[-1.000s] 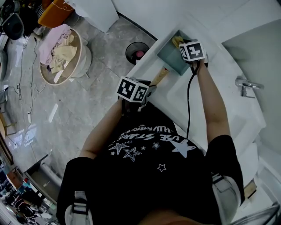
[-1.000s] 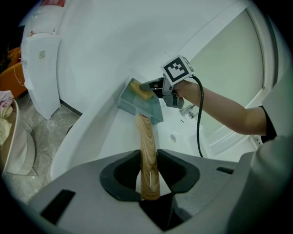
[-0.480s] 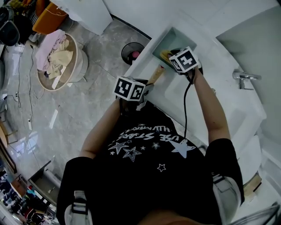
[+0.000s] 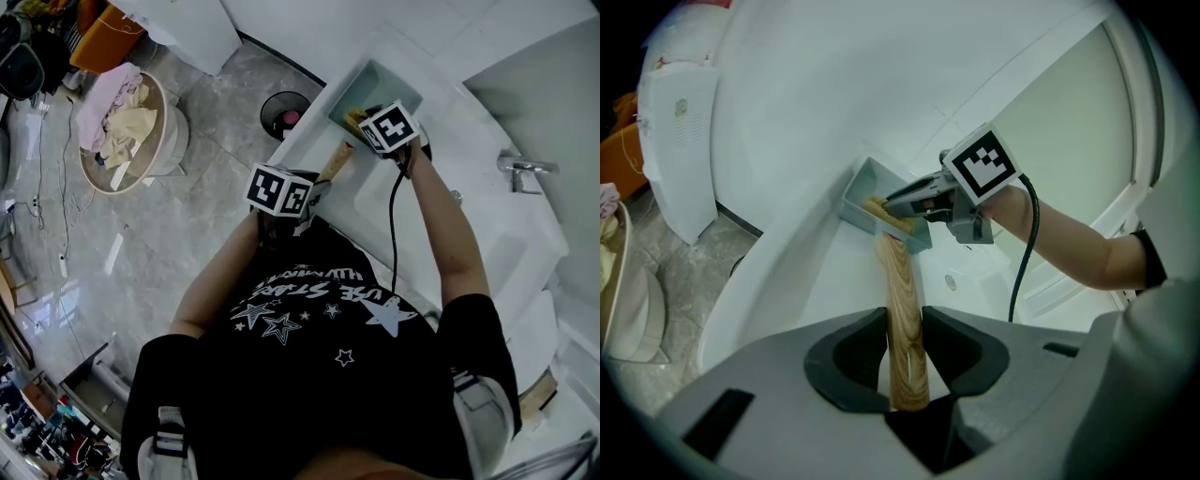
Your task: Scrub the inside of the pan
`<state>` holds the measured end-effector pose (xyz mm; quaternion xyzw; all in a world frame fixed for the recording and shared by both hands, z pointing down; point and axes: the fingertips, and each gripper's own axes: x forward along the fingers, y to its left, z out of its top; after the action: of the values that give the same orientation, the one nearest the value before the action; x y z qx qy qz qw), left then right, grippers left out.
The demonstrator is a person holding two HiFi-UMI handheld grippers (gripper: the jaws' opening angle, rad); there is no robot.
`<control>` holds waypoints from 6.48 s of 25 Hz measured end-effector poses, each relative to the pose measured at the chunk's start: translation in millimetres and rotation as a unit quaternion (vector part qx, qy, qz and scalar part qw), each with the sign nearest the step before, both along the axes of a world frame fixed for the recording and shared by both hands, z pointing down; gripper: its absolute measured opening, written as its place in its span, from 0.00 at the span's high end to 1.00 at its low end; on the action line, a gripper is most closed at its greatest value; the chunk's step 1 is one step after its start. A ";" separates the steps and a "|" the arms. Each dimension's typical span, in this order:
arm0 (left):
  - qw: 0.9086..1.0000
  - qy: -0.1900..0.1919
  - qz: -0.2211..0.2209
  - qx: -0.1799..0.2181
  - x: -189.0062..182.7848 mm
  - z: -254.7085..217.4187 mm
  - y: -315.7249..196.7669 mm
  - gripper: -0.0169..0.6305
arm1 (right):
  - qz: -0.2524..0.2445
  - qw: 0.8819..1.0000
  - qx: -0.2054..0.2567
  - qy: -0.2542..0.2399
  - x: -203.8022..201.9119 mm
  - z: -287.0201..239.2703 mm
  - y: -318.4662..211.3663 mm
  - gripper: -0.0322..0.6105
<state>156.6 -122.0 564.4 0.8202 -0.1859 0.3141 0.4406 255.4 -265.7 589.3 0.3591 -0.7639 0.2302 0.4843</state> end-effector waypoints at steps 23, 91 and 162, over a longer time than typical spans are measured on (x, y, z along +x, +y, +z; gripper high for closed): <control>1.000 0.005 -0.007 -0.003 0.0 -2.9 2.7 0.78 | 0.067 0.993 0.042 0.092 73.9 -4.1 -63.5 0.83; 0.999 0.011 -0.032 -0.008 -1.6 -3.4 -1.5 0.78 | 0.087 0.996 0.037 -0.002 76.3 -2.9 -39.4 0.83; 0.978 0.095 0.122 0.142 -110.3 -85.9 -31.5 0.93 | 0.405 0.895 0.174 -0.071 -52.1 -116.6 166.2 0.83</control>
<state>46.3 -153.4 478.5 0.9173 -0.0840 0.2562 0.2931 203.3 -99.4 472.7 0.6985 -0.6125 0.2948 0.2237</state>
